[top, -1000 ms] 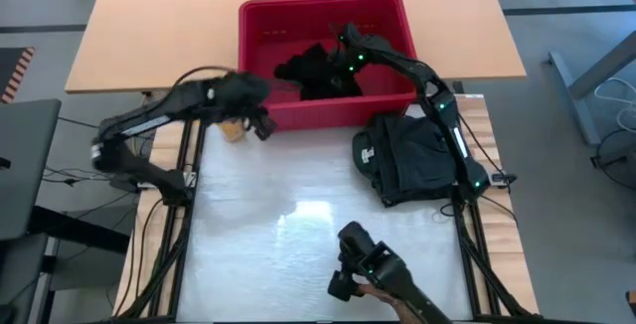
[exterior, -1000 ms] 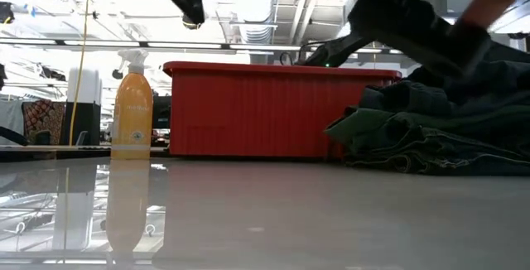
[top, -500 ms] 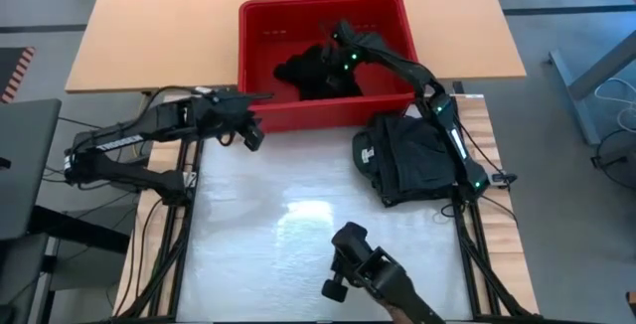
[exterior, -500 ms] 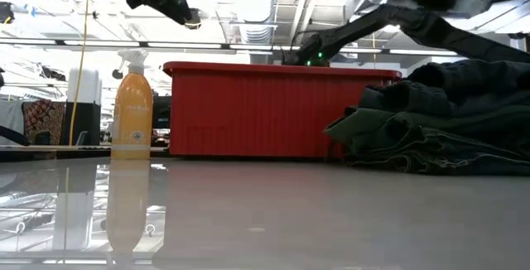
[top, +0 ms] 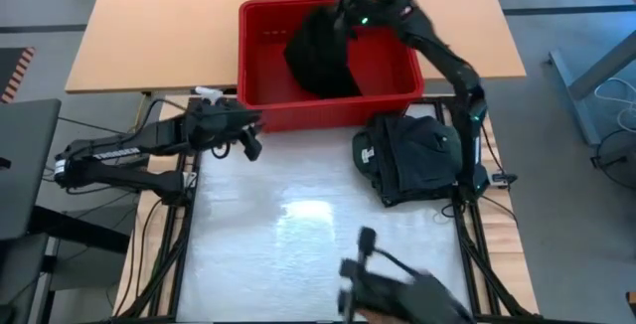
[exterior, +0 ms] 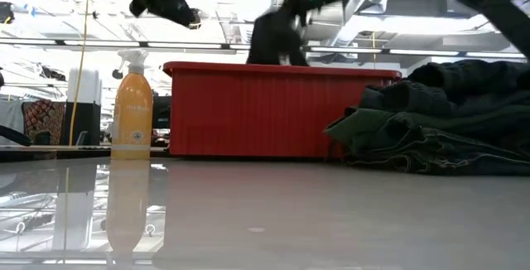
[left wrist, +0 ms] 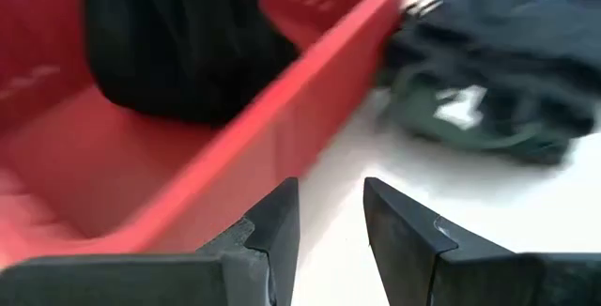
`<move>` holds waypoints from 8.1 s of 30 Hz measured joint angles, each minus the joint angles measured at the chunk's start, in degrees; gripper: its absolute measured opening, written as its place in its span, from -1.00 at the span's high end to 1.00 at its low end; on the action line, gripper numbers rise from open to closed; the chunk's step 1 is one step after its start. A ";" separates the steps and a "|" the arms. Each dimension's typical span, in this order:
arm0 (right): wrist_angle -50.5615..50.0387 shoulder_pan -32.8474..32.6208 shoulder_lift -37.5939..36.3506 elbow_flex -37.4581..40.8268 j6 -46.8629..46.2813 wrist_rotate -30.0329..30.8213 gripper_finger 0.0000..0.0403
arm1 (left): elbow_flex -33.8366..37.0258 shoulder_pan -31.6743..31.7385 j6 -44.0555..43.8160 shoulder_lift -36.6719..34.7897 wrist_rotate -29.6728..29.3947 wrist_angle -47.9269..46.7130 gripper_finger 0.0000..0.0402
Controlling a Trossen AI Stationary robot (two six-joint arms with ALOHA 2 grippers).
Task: Fold Laundry from Bin
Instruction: Remove the black shirt from the red bin, then fold the black shirt
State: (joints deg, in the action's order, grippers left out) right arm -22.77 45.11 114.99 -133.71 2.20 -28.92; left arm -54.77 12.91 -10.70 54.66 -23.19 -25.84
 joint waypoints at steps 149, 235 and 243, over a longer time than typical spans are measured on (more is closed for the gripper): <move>-29.36 -80.92 -20.25 58.51 -60.81 14.97 -0.08 | 11.94 -34.51 -20.25 5.19 19.87 -5.54 0.51; -43.43 -87.70 -46.88 57.66 -70.68 35.12 0.94 | 22.29 -9.38 -14.10 -24.05 41.57 -2.72 1.00; -53.36 -89.51 -47.31 43.55 -71.15 41.85 0.95 | 22.22 -8.42 -24.28 -40.33 43.71 -10.88 1.00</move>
State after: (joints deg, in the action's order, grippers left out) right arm -76.13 -44.41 67.68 -90.16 -68.95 12.93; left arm -32.56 4.49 -34.98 14.33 20.52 -36.72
